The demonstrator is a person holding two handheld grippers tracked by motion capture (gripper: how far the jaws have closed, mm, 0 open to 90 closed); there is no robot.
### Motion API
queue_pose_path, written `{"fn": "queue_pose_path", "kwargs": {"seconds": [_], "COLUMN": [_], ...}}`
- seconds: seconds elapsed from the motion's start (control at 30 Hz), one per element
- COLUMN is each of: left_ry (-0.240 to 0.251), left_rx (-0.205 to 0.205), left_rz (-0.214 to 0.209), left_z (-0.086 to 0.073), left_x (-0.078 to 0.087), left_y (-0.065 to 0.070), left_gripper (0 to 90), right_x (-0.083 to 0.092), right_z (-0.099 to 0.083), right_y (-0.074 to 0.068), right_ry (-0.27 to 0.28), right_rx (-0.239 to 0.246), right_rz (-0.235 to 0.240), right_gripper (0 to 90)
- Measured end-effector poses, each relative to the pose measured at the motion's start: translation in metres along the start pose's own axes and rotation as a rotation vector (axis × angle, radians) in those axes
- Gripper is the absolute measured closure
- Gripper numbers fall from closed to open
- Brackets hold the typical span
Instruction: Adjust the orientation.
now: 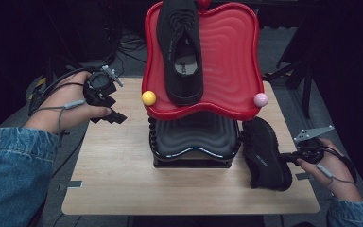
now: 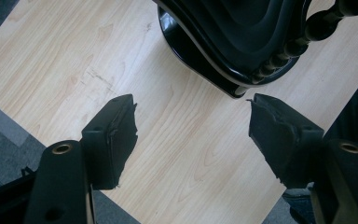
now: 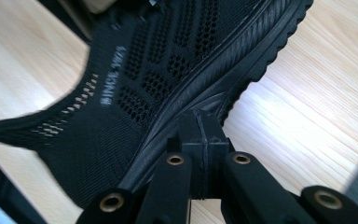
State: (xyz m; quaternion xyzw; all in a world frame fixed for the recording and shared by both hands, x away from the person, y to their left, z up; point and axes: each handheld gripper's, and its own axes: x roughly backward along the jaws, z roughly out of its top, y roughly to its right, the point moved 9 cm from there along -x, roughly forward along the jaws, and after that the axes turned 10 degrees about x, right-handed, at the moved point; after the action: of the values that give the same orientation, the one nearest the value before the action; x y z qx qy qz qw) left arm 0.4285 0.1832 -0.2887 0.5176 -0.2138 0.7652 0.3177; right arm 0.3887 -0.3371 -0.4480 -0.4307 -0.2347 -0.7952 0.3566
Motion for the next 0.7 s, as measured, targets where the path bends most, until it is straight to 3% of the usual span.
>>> {"fn": "queue_pose_path", "kwargs": {"seconds": [0.13,0.23,0.37,0.67,0.7], "left_ry": [0.005,0.017,0.018,0.007,0.004], "left_rx": [0.01,0.026,0.046,0.027,0.027], "left_rz": [-0.011,-0.024,-0.029,-0.04,-0.04], "left_z": [0.0,-0.002,-0.004,-0.005,-0.005], "left_x": [-0.002,-0.003,-0.006,-0.012,-0.012], "left_y": [-0.001,-0.006,-0.009,-0.004,-0.003], "left_gripper": [31.0,31.4,31.6,31.4,31.4], "right_x": [0.003,0.017,0.04,0.051,0.052], "right_z": [-0.018,-0.023,-0.021,-0.01,-0.01], "right_y": [0.016,0.026,0.025,0.005,0.003], "right_ry": [-0.068,-0.056,-0.01,-0.002,-0.003], "right_rx": [-0.021,-0.035,-0.048,-0.003,-0.003], "right_rz": [-0.07,-0.133,-0.176,-0.139,-0.133], "right_gripper": [90.0,90.0,90.0,89.9,85.2]}}
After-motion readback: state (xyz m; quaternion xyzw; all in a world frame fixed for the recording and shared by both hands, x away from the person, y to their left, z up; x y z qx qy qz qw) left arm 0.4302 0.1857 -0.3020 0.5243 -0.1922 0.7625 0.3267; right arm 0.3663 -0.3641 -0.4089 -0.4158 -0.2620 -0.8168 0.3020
